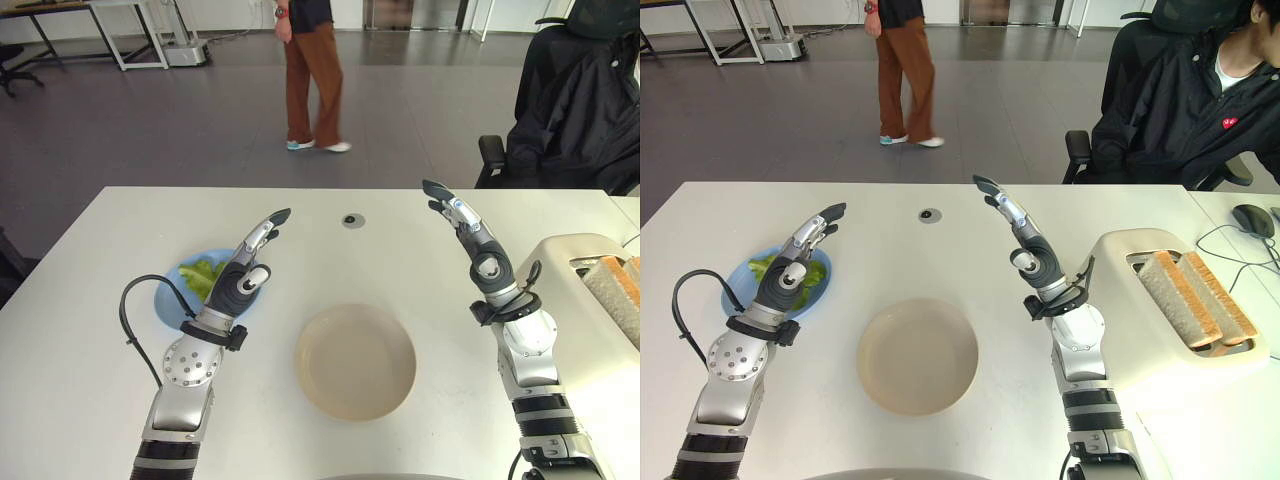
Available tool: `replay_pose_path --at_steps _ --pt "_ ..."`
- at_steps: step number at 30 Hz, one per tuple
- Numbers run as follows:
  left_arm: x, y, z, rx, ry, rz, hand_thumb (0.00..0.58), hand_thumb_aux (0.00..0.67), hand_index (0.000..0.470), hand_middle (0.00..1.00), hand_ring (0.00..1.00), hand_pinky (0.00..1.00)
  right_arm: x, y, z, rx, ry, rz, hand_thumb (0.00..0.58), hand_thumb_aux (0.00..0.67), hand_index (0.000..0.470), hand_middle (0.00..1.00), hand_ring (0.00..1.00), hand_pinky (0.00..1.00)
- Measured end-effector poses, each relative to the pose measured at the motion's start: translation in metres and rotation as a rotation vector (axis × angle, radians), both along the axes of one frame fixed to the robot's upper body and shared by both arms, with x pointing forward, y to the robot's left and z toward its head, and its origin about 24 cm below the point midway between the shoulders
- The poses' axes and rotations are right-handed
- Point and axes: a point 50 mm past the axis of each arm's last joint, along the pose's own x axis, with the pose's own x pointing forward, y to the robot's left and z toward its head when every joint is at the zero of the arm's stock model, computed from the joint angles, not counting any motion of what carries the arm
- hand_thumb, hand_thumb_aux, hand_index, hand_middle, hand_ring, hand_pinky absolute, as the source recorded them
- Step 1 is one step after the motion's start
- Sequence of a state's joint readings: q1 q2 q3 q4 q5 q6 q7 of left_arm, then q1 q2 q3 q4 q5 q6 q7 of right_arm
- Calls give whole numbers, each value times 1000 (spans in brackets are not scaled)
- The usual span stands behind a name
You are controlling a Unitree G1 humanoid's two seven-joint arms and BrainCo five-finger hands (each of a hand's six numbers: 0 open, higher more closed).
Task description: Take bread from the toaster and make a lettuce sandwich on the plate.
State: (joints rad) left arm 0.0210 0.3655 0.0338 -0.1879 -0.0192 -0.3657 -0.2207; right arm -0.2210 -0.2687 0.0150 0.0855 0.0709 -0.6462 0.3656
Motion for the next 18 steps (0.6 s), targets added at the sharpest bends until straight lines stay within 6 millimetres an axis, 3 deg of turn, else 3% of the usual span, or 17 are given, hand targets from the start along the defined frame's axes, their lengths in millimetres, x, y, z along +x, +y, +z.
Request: replay_pose_path --at_steps 18 --pt "-1 -4 -4 -35 14 -38 0 0 0 0 0 0 -1 5 -7 -19 41 79 0 0 0 0 0 0"
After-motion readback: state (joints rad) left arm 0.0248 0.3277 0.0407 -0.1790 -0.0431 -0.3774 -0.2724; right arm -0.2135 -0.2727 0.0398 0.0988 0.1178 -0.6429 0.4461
